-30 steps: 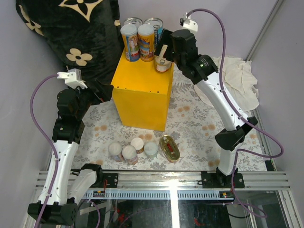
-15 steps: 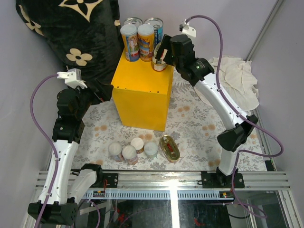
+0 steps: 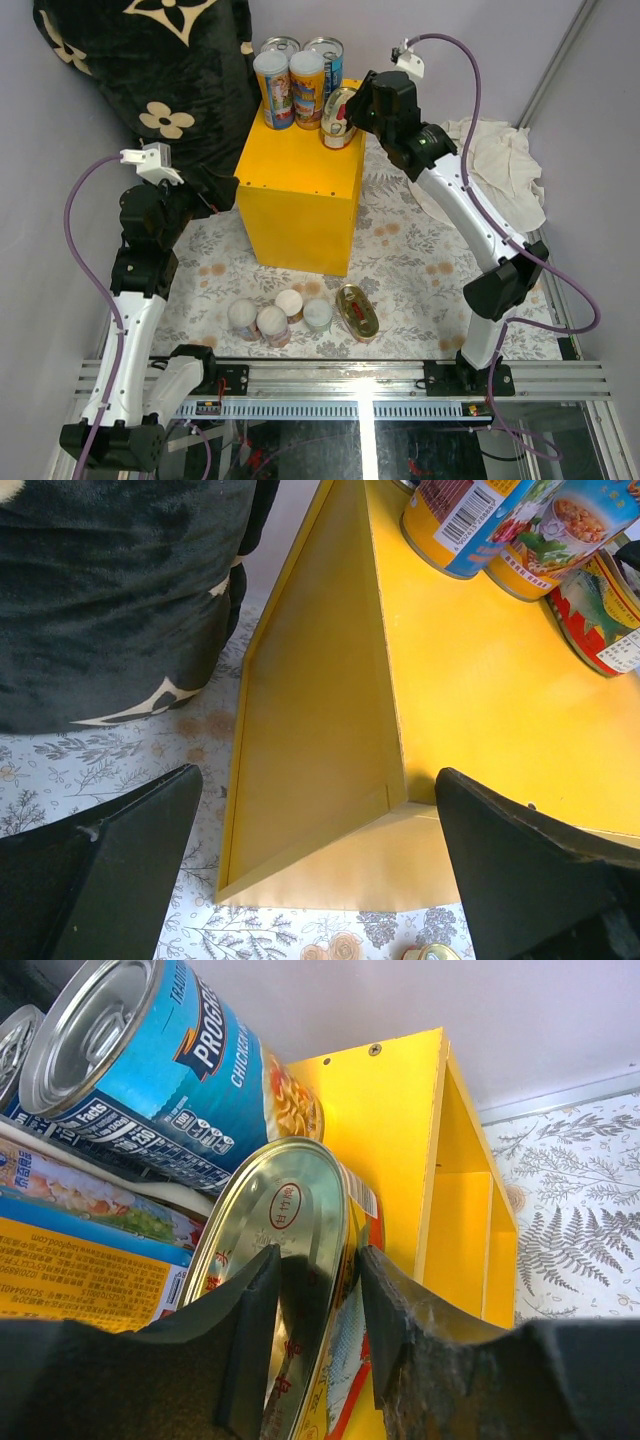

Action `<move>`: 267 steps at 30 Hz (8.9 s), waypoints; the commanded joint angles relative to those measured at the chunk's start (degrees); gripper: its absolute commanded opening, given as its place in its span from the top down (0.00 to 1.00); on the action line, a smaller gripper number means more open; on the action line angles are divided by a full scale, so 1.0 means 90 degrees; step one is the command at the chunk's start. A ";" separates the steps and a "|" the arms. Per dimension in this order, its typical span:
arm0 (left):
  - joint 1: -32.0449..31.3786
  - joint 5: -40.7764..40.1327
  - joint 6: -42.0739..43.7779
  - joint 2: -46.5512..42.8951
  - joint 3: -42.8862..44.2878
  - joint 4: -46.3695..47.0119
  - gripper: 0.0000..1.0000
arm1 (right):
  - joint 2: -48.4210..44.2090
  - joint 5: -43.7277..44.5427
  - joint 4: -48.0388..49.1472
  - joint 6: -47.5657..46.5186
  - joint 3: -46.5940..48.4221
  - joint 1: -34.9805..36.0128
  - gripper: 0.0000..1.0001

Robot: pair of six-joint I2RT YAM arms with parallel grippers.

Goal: Place and organize the canned foods onto the counter

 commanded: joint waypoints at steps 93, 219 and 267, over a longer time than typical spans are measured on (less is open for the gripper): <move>0.0615 0.0683 -0.0062 0.0668 -0.0224 -0.0220 0.00 | 0.0284 0.0654 0.1250 0.0647 -0.0298 -0.0431 0.52; 0.0618 -0.0062 -0.0360 -0.1320 -0.1744 -0.0238 0.00 | -0.1559 -0.5849 0.8116 -0.5387 -0.8176 0.3848 0.98; 0.0610 -0.0581 -0.0220 0.0351 -0.0707 -0.0549 0.01 | -0.0317 -0.4000 0.0520 -0.3609 0.1910 0.0822 1.00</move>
